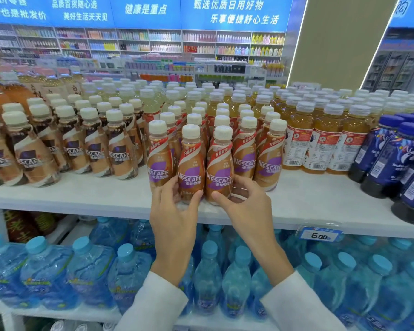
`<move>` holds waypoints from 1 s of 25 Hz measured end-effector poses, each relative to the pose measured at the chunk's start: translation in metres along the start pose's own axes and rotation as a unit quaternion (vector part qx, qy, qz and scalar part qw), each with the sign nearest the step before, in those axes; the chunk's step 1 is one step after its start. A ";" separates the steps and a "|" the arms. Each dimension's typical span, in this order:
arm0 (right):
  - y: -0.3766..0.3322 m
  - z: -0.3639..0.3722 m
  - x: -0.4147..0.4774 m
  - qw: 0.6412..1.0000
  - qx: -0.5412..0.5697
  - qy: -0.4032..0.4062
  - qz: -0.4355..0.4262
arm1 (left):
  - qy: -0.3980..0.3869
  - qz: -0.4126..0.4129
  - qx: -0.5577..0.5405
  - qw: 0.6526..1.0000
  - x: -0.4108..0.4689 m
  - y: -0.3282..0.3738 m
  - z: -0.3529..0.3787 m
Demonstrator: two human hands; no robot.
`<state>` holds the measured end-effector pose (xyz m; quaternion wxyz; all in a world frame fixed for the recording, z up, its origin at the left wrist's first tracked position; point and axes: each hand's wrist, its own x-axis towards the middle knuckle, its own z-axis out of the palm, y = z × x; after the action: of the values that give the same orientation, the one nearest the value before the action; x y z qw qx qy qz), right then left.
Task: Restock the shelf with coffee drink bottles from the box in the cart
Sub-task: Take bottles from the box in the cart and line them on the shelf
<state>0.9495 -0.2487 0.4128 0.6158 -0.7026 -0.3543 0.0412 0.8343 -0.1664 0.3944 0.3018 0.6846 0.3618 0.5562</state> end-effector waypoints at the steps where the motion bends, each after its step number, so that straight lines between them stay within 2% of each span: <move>1: 0.000 0.004 0.001 1.000 0.002 0.002 -0.002 | 0.006 0.001 0.000 1.000 0.002 -0.001 0.000; 25: 0.007 0.014 0.005 1.000 0.010 -0.020 -0.017 | 0.029 -0.001 -0.045 0.999 0.006 -0.009 0.010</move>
<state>0.9500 -0.2344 0.4050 0.6166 -0.6890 -0.3779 0.0479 0.8430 -0.1568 0.3885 0.3222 0.6532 0.3463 0.5912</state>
